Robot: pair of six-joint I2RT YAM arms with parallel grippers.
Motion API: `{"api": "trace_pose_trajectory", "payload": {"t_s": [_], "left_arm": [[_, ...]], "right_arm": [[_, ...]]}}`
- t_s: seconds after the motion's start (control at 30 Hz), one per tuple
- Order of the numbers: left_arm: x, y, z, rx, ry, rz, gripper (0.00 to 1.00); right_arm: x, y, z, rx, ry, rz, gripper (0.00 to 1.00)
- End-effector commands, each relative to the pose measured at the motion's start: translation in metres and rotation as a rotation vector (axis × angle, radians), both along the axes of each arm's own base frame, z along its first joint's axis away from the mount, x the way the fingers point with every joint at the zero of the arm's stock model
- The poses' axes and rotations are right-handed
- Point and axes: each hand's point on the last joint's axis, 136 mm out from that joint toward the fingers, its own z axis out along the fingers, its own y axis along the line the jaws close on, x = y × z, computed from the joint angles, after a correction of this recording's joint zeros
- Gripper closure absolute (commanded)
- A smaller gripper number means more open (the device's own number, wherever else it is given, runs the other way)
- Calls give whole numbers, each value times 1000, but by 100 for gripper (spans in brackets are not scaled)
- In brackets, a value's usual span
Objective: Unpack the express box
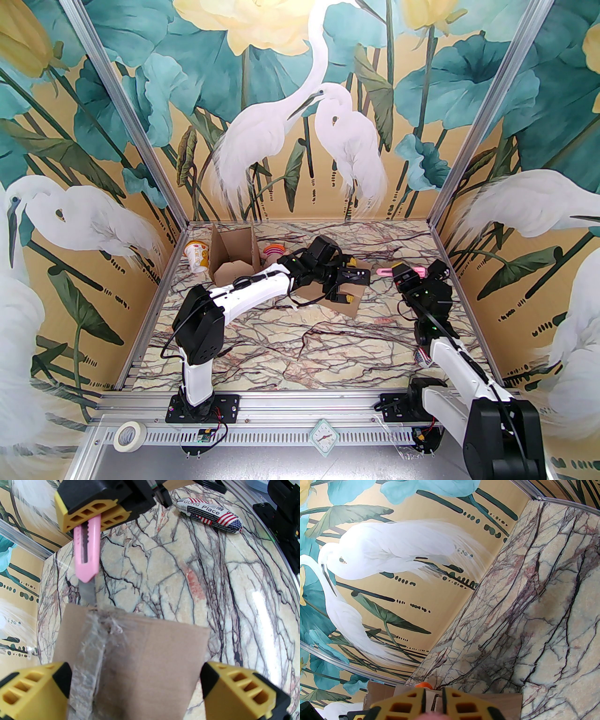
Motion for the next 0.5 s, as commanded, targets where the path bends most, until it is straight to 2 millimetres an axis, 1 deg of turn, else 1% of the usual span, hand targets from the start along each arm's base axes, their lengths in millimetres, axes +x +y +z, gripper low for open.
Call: {"api": "trace_pose_trajectory", "payload": {"t_s": [0.0,0.17,0.3,0.47], "left_arm": [[0,-1,-19,27,29,10,4],[1,-3,-20,28,29,8,4],[1,-2,-22,33,35,7,6],[0,-2,-25,39,38,4,9]], "right_arm": [[4,0,-2,8,-6,-1,100],[8,3,6,28,-47,12,100],[6,0,13,24,-71,-2,100],[7,1,12,27,-64,4,100]]}}
